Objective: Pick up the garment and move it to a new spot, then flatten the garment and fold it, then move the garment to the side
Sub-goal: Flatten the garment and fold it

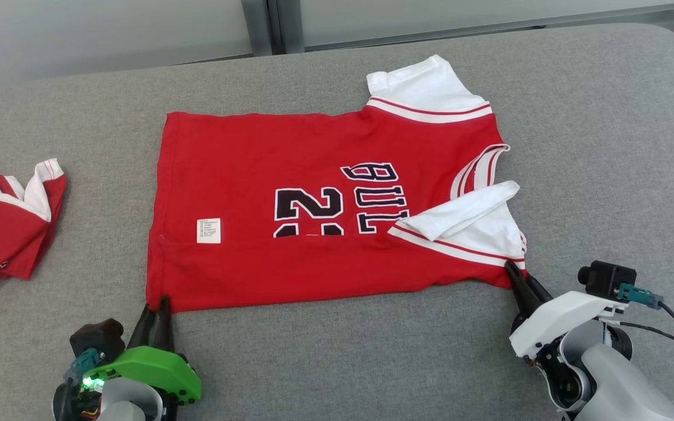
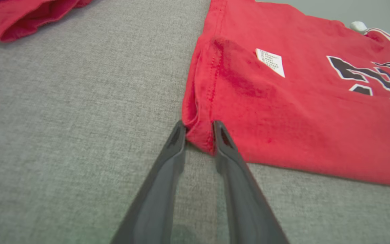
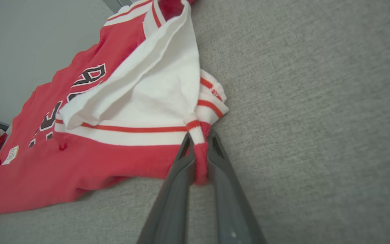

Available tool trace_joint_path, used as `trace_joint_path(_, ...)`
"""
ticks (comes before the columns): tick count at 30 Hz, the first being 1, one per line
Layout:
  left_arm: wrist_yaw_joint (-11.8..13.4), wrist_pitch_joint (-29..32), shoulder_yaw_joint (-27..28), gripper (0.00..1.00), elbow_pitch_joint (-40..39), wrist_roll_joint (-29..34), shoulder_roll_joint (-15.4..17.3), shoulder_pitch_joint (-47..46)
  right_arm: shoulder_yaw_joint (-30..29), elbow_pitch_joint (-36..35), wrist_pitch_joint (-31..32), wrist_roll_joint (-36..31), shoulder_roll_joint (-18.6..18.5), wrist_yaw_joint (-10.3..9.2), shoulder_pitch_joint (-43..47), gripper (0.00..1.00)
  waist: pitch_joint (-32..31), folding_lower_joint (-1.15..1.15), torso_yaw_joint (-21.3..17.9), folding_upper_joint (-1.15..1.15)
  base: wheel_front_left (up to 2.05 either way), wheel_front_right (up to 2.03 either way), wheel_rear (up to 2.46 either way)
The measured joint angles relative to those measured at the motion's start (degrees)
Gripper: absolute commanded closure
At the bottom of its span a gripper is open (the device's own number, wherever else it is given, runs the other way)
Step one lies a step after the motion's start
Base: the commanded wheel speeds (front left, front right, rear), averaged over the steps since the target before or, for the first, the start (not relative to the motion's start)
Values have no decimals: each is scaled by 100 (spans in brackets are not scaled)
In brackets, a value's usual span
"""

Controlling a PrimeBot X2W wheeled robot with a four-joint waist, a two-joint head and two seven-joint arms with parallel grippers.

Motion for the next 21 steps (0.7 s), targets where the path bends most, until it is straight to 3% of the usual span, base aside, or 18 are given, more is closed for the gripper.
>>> trace_joint_path(9, -31, 3, 147, 100, -374, -62, -1, 210, 75, -134, -252, 232, -131, 0, 112, 100, -155, 0, -24, 0, 0, 0, 0)
trace_joint_path(21, 26, 5, 9, 100, -1574, -561, -46, 1594, -300, -1067, -65, 360, -533, 4, 1350, 100, -626, 0, -26, 0, 0, 0, 0)
